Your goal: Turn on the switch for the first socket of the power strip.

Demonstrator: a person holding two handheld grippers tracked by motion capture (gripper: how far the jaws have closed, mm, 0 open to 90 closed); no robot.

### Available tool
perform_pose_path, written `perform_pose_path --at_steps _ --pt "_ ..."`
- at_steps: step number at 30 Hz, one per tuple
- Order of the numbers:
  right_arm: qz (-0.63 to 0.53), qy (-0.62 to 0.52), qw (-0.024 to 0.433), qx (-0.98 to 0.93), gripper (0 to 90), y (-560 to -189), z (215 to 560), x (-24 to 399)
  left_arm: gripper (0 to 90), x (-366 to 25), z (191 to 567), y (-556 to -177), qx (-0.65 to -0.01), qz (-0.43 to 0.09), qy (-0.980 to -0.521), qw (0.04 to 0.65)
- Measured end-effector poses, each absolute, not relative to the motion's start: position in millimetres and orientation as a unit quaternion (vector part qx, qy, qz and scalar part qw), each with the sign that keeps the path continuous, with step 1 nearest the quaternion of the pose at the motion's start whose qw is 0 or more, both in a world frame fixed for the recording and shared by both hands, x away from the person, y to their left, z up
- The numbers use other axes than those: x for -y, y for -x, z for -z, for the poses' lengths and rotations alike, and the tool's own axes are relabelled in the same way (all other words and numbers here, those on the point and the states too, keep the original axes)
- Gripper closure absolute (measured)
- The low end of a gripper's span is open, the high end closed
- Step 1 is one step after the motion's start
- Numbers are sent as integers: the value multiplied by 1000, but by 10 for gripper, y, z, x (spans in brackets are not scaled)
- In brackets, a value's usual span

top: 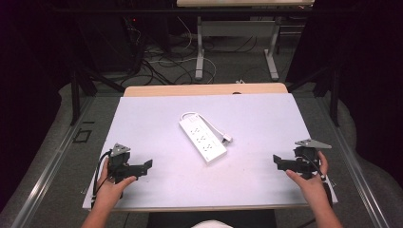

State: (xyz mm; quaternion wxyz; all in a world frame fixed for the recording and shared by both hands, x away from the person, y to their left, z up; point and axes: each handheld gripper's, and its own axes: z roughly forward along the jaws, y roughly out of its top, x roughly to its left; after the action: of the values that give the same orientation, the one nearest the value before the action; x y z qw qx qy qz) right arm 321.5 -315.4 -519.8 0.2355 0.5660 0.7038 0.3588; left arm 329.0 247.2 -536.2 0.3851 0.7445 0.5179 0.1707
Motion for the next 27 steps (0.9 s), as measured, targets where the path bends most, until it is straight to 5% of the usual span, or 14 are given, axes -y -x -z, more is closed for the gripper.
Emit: perform_pose_path --at_steps 27 --pt "-305 -540 169 -766 0 -3446 5177 2790 32 -2519 5343 -3257 -534 -163 -742 372"
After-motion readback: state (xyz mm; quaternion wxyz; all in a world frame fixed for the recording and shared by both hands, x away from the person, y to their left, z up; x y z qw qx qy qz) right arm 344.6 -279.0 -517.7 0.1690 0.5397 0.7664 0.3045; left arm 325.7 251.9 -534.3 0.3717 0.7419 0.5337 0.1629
